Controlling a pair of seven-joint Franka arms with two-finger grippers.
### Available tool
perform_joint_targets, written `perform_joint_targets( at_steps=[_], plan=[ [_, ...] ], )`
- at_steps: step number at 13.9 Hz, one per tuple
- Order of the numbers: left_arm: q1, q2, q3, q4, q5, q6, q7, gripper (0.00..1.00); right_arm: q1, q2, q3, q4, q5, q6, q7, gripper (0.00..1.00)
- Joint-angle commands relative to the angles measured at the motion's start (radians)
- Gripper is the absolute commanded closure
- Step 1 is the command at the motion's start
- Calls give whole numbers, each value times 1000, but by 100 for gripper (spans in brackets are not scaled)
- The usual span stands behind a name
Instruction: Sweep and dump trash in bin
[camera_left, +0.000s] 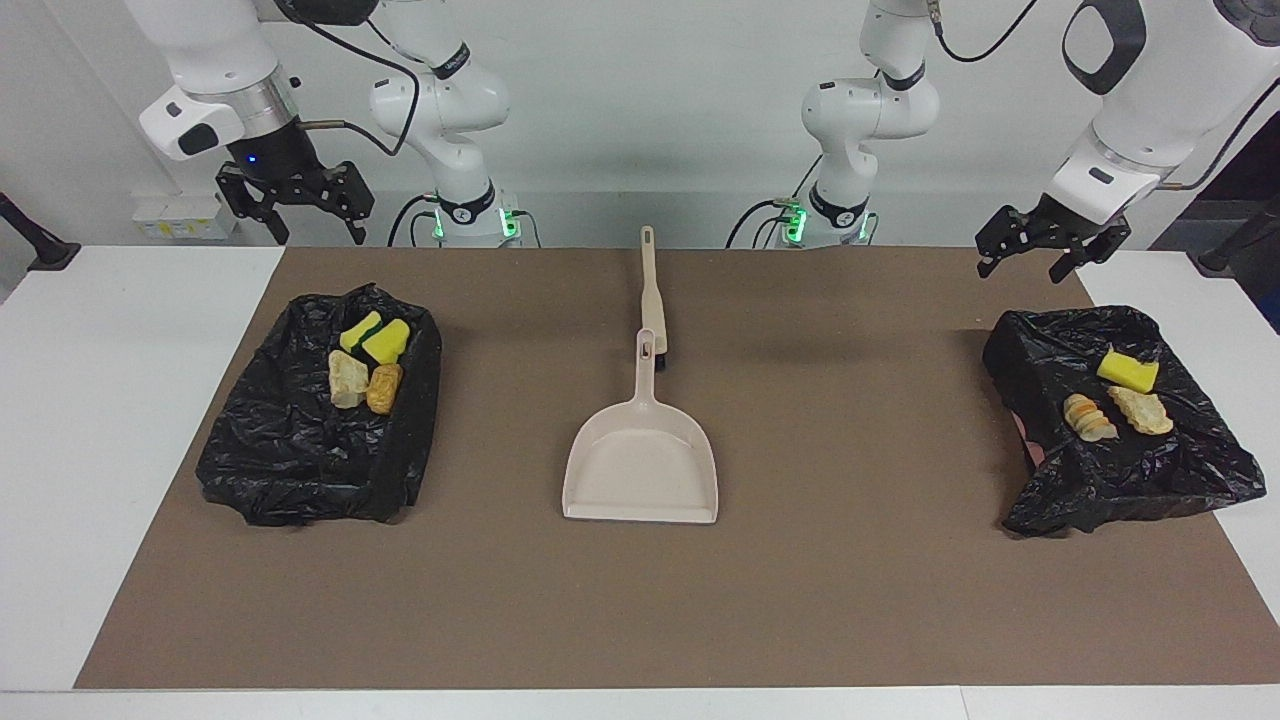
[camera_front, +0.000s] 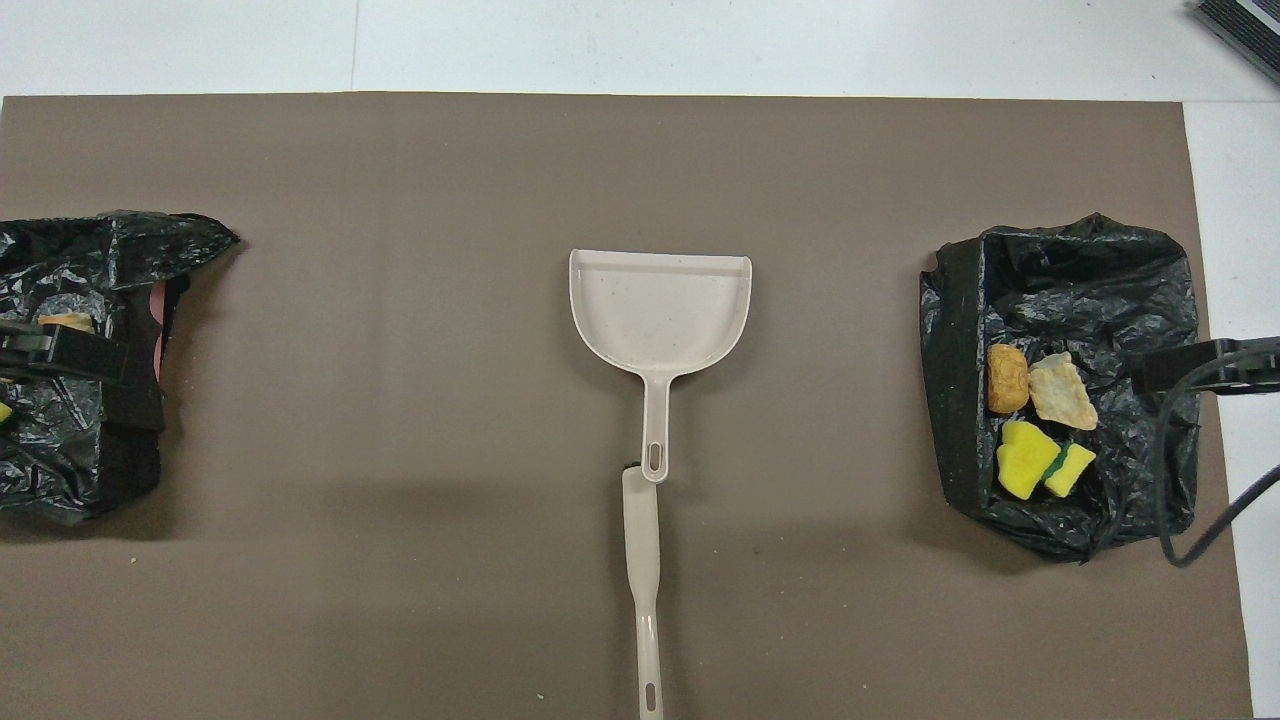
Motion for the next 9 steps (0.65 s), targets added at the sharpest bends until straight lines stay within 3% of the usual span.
perform_joint_targets(
  at_steps=[1, 9],
  plan=[
    [-13, -29, 3, -38, 12, 26, -6, 0, -1, -7, 0, 6, -1, -19, -20, 0],
    [-13, -28, 3, -38, 16, 27, -4, 0, 3, -7, 0, 6, 0, -19, -20, 0]
  ],
)
